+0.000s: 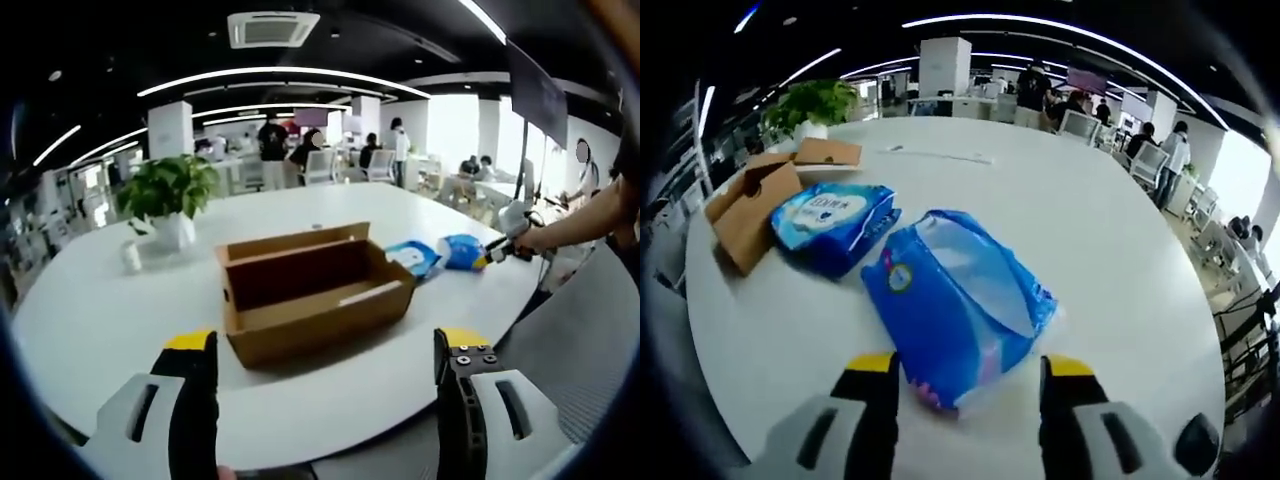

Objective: Operate the shoe box by opening the lid, removing the specified soft item, and placing it in the target area until the item is outside and the box remains undamaged.

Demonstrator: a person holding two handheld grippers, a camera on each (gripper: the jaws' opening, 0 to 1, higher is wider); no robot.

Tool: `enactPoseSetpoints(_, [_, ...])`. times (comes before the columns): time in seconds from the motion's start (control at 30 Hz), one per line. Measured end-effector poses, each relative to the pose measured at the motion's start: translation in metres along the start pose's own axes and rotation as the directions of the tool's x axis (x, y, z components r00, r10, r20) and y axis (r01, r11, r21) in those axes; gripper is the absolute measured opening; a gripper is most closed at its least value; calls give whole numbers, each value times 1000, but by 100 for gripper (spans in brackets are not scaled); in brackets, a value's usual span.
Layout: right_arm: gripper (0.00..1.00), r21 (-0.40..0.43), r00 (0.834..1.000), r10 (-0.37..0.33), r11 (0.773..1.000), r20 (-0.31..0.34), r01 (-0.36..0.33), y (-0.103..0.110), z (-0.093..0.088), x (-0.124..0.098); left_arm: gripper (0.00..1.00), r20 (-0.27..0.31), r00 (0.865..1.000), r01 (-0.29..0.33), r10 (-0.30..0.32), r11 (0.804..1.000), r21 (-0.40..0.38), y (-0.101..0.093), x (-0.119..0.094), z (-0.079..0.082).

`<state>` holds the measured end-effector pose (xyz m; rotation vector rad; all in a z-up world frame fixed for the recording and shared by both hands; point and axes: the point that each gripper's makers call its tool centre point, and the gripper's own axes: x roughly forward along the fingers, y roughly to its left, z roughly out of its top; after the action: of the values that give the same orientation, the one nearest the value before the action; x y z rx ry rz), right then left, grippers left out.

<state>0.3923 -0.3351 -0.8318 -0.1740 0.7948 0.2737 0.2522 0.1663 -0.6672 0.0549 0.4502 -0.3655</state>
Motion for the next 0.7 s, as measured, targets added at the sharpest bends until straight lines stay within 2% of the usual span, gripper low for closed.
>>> enactPoseSetpoints(0.13, [53, -20, 1000, 16, 1000, -19, -17, 0, -4, 6, 92, -1, 1000, -10, 10, 1000, -2, 1, -1, 0])
enactPoseSetpoints(0.47, [50, -81, 998, 67, 994, 6, -66, -4, 3, 12, 92, -19, 1000, -19, 19, 1000, 8, 2, -1, -2])
enactPoseSetpoints(0.7, [50, -175, 995, 99, 979, -17, -100, -7, 8, 19, 92, -34, 999, -24, 24, 1000, 11, 3, 0, -4])
